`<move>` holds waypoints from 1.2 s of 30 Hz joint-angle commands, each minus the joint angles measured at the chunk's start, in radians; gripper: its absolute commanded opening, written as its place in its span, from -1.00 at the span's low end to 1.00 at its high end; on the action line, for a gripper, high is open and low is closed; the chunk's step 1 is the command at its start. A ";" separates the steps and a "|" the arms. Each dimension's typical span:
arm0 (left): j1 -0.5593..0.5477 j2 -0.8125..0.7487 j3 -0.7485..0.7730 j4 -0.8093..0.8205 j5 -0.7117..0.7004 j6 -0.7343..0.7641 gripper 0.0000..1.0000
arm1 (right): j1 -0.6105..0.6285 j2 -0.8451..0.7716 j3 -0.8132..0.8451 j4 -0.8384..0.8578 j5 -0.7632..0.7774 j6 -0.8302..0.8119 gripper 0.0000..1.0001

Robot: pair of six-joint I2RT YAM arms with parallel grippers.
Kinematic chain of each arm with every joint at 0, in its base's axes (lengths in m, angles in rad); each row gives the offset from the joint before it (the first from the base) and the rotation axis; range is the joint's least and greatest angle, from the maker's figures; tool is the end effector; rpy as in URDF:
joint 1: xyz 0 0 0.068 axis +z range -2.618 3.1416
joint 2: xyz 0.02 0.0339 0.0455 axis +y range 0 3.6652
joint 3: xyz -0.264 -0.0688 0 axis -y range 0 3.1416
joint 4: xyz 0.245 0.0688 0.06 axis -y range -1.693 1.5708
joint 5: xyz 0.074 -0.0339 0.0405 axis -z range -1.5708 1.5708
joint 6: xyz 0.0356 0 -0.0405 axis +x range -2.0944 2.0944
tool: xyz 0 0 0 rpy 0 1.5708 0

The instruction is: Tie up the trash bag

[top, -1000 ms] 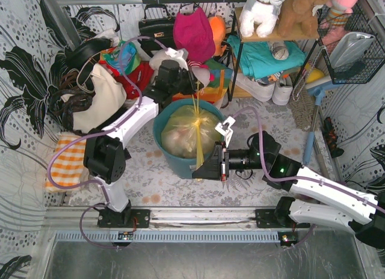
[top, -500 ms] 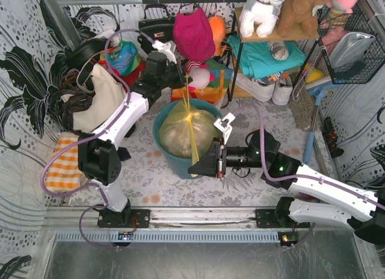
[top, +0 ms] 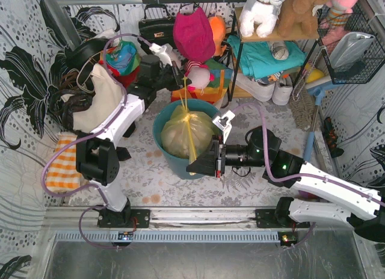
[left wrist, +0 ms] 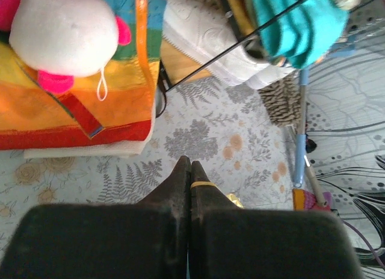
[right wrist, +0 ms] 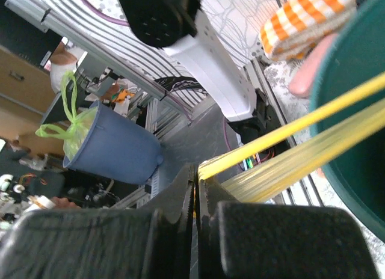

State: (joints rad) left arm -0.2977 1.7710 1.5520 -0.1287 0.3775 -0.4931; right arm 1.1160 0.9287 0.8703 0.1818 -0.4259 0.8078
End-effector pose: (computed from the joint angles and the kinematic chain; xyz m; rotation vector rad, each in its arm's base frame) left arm 0.4028 -0.1373 0.3411 0.0708 1.9949 -0.8832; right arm 0.0815 0.2001 0.3836 -0.6777 1.6297 1.8036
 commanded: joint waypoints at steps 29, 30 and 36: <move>0.046 -0.354 -0.205 0.643 0.333 -0.156 -0.57 | -0.127 0.412 0.768 -0.151 0.347 -0.574 -0.95; 0.045 -0.362 -0.206 0.640 0.327 -0.155 -0.47 | -0.129 0.433 0.792 -0.146 0.334 -0.583 -0.91; 0.046 -0.406 -0.163 0.478 0.293 -0.084 0.35 | -0.131 0.509 0.962 -0.224 0.266 -0.598 -0.17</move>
State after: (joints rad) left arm -0.2501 1.4185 1.3487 0.4255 0.6903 -0.6373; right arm 0.9859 1.4284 1.7115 -0.0525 -0.1009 0.2176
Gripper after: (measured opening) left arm 0.612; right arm 0.326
